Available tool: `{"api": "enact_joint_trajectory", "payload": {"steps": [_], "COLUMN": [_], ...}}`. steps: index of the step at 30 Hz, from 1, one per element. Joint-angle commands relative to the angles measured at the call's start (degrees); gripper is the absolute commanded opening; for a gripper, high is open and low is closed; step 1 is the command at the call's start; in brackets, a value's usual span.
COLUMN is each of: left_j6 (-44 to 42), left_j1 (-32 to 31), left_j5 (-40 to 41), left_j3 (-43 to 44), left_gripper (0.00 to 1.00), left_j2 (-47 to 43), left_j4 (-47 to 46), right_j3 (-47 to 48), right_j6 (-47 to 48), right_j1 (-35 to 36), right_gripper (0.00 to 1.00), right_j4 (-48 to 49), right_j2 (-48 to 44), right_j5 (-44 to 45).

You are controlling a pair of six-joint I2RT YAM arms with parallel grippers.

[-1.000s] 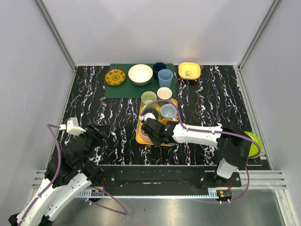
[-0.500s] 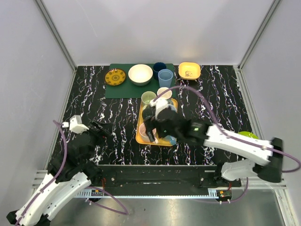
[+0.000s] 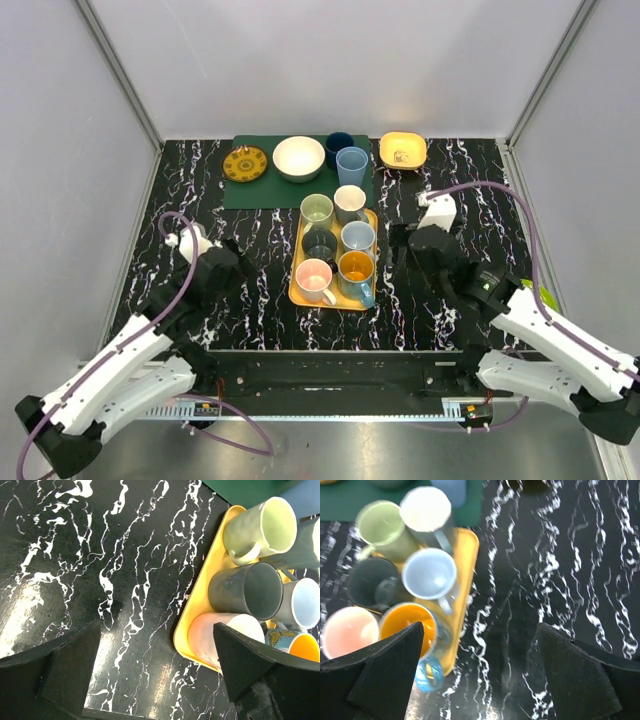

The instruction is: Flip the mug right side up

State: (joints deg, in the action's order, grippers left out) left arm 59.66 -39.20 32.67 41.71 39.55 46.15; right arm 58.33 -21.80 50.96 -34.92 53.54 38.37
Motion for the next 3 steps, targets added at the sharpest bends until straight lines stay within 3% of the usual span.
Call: {"api": "enact_joint_trajectory", "payload": {"steps": [1,3], "left_j6": [-4.2,-6.3], "left_j1": [0.0,0.0], "left_j5": [-3.4,-5.3], "left_j3": [1.4,0.4], "left_gripper": [0.96,0.97], "left_j2": [-0.4,-1.6], "left_j4": [-5.5,-8.3], "right_j3": [-4.4,-5.7], "right_j6": [-3.3,-3.4], "right_j1": [-1.4,-1.4], "right_gripper": [1.00,1.00], "right_j4": [2.2,2.9], "right_j2": [-5.4,-7.0], "right_j5": [0.9,1.3]}}
